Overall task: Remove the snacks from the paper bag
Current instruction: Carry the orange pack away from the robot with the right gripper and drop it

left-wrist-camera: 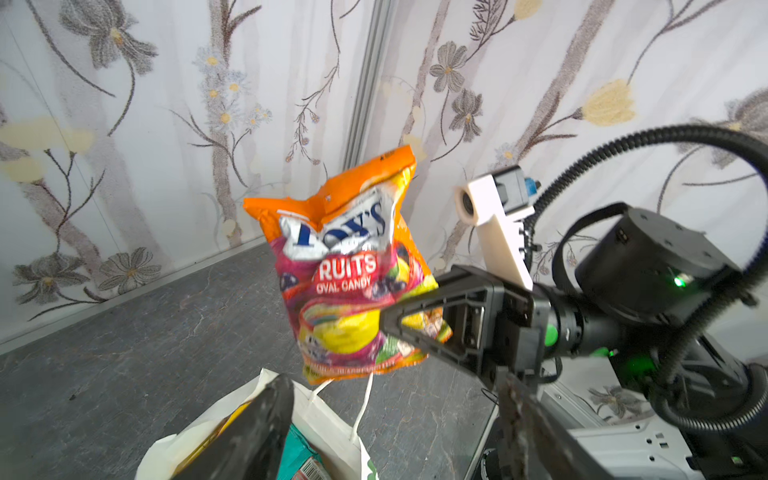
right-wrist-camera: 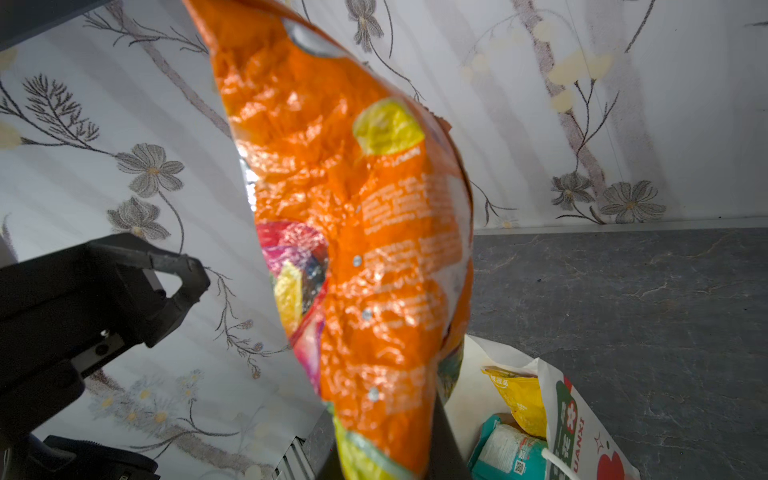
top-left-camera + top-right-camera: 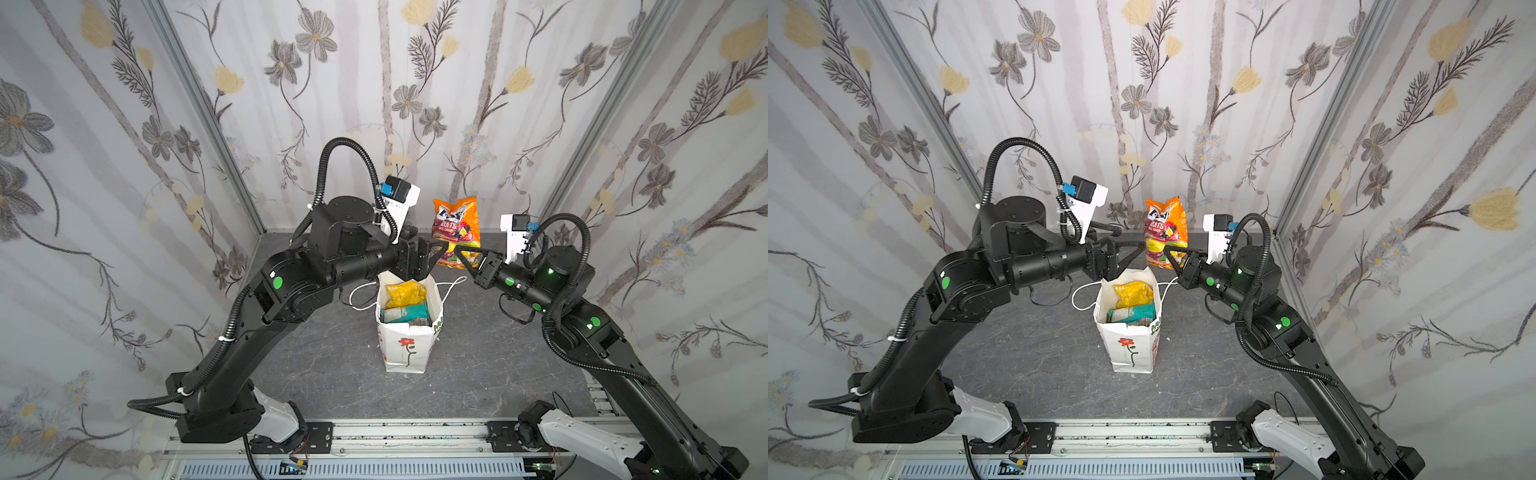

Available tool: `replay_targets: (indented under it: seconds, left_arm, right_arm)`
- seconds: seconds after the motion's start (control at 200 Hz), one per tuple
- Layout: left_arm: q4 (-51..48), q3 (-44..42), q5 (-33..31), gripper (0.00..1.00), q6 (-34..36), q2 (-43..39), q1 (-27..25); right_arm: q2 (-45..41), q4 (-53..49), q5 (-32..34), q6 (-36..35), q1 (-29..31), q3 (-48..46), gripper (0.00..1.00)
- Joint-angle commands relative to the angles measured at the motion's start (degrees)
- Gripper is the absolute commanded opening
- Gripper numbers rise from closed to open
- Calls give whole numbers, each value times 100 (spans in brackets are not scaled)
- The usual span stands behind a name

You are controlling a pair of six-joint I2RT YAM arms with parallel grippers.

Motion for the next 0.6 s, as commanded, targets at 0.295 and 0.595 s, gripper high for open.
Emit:
replay_targets:
  seconds: [0.295,0.595]
  left_arm:
    - [442,-1979,13,100,963,-1428,3]
    - [161,-2398,-527,100,1027,-1764,-6]
  right_arm:
    - [1097,883,-2167,346,-2049,127,0]
    - [2508,1112,-2492,75,-2625,-42,0]
